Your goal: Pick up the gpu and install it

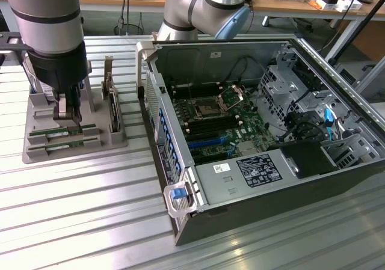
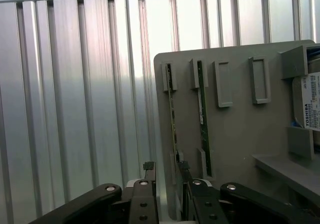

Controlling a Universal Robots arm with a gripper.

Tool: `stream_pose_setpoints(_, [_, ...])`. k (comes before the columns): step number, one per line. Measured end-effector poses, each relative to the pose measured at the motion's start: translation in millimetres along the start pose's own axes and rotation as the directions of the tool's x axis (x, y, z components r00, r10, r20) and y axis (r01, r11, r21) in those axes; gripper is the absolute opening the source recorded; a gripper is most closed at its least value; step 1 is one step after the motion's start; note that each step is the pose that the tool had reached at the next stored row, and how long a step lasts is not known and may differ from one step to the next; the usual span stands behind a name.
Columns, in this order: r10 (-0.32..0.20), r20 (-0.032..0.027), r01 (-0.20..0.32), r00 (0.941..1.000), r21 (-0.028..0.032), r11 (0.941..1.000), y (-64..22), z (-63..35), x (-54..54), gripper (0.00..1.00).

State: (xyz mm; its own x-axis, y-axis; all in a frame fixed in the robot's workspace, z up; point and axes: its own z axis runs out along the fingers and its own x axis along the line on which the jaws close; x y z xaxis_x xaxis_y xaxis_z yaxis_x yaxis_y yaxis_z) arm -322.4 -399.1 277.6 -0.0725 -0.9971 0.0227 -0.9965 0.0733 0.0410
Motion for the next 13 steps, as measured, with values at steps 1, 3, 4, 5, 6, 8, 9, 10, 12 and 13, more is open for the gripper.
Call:
stream_pose_setpoints(1, [0.0, 0.0, 0.0, 1.0, 0.0, 1.0, 0.0, 0.3, 0.0, 0.31])
stream_pose_setpoints(3, [0.0, 0.0, 0.0, 1.0, 0.0, 1.0, 0.0, 0.9, 0.0, 0.31])
stream_pose_setpoints(4, [0.0, 0.0, 0.0, 1.0, 0.0, 1.0, 0.0, 1.2, 0.0, 0.31])
stream_pose_setpoints(5, [0.0, 0.0, 0.0, 1.0, 0.0, 1.0, -0.1, 1.4, 0.0, 0.31])
stream_pose_setpoints(6, [0.0, 0.0, 0.0, 1.0, 0.0, 1.0, -0.1, 1.8, 0.0, 0.31])
stream_pose_setpoints(8, [0.0, 0.0, 0.0, 1.0, 0.0001, 1.0, -0.1, 2.3, -0.1, 0.31])
stream_pose_setpoints(9, [0.0, 0.0, 0.0, 1.0, 0.0, 1.0, -0.1, 2.6, -0.1, 0.31])
stream_pose_setpoints(10, [0.0, 0.0, 0.0, 1.0, 0.0, 1.0, -0.1, 2.9, -0.1, 0.31])
stream_pose_setpoints(12, [0.0, 0.0001, 0.0, 1.0, 0.0, 1.0, -0.2, 3.7, -0.1, 0.31])
stream_pose_setpoints(13, [0.0, -0.0001, 0.0, 1.0, 0.0, 1.0, -0.2, 4.2, -0.1, 0.31])
